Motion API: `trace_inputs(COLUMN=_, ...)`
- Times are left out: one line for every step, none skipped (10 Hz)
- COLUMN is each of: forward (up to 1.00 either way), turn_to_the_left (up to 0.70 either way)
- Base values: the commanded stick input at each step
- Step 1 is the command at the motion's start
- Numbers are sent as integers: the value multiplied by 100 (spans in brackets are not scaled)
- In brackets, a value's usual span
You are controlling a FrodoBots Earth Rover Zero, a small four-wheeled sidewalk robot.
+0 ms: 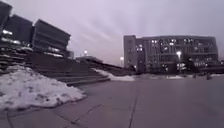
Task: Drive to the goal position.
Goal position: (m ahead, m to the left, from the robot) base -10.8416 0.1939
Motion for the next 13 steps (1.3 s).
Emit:
trace_inputs(forward=100, turn_to_the_left=0)
trace_inputs(forward=100, turn_to_the_left=0)
trace_inputs(forward=100, turn_to_the_left=0)
trace_inputs(forward=100, turn_to_the_left=0)
trace_inputs(forward=100, turn_to_the_left=0)
trace_inputs(forward=100, turn_to_the_left=0)
trace_inputs(forward=100, turn_to_the_left=0)
trace_inputs(forward=100, turn_to_the_left=-15)
trace_inputs(forward=100, turn_to_the_left=-27)
trace_inputs(forward=100, turn_to_the_left=-27)
trace_inputs(forward=100, turn_to_the_left=-27)
trace_inputs(forward=100, turn_to_the_left=-27)
trace_inputs(forward=100, turn_to_the_left=-27)
